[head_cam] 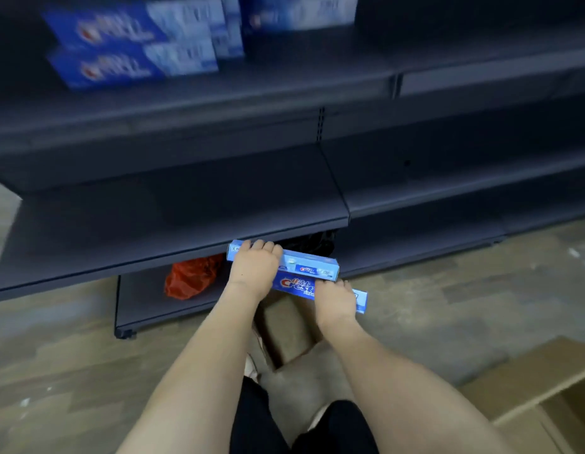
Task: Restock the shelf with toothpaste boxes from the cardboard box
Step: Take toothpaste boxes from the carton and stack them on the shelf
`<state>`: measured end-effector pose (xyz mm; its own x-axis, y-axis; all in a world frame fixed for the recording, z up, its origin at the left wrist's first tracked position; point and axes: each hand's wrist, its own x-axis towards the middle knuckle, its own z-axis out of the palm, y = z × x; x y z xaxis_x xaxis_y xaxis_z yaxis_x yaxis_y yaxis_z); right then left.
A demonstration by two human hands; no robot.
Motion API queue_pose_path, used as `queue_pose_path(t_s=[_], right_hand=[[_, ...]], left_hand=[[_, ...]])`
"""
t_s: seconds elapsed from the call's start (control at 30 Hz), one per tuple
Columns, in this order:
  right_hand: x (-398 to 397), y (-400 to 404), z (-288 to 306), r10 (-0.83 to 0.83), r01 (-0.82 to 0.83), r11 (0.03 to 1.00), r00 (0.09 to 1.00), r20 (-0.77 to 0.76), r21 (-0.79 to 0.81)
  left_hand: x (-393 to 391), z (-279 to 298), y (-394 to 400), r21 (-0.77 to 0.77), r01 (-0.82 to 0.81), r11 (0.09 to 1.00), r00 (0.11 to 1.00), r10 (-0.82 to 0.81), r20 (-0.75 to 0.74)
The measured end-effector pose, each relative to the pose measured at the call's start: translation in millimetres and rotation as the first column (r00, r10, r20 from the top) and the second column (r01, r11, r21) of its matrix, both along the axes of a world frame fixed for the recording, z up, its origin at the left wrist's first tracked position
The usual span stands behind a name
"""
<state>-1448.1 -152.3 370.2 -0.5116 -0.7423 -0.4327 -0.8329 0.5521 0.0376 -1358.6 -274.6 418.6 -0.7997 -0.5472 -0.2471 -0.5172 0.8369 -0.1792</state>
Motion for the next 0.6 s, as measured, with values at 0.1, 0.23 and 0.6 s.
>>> queue_pose_path(t_s=[0.1, 0.23, 0.6], right_hand=[[-4, 1, 44, 0.034, -0.036, 0.998, 0.999, -0.043, -0.054], [-9, 0, 91, 0.097, -0.112, 0.984, 0.989, -0.111, -0.14], [-76, -19, 214, 0.235, -0.33, 0.822, 0.939, -0.252, -0.464]], left_hand=[[6, 44, 4, -0.042, -0.043, 0.998, 0.998, 0.041, -0.047], [18, 98, 5, -0.11, -0.06, 0.992, 0.993, 0.047, -0.112], [40, 214, -35, -0.356, -0.143, 0.924, 0.957, 0.037, -0.288]])
